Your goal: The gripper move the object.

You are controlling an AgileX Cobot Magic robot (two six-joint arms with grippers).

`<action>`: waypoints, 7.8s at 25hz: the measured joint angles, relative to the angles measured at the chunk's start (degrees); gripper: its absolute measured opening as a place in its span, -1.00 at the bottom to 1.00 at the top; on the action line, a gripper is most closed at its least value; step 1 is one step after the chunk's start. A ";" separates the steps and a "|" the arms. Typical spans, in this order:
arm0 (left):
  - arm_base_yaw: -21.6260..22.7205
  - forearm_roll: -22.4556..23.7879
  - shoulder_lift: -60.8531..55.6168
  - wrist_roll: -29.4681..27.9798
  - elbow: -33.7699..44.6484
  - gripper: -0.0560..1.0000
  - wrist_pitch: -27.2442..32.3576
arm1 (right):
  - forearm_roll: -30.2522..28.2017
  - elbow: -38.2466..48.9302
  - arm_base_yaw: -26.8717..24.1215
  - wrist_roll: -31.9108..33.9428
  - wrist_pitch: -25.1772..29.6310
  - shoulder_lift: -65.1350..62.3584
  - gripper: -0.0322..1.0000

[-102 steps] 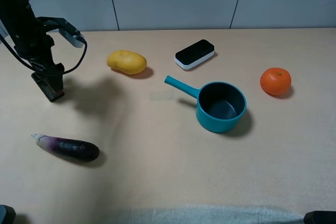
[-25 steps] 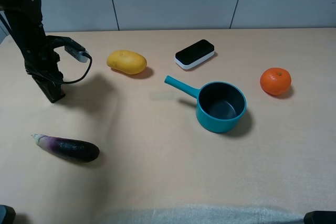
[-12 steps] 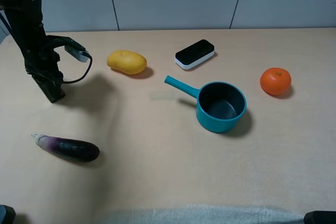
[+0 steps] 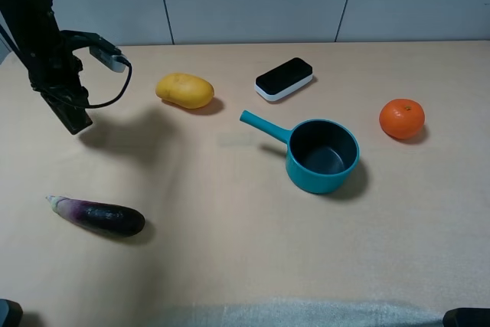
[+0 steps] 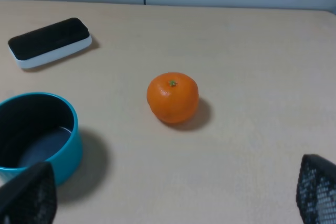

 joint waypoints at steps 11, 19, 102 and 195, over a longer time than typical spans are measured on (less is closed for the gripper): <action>-1.54 -0.02 -5.99 0.00 0.00 0.00 1.09 | 0.18 0.00 0.00 0.00 0.00 0.00 0.41; -2.46 0.13 -9.85 0.00 0.00 0.00 1.74 | 0.24 0.00 0.00 0.00 0.00 0.00 0.41; -22.65 -3.07 14.79 -7.97 -22.87 0.00 7.08 | 0.74 0.00 0.00 0.00 0.00 0.00 0.41; -15.76 0.22 -20.92 -15.78 -8.08 0.66 12.67 | 0.74 0.00 0.00 0.00 0.00 0.00 0.41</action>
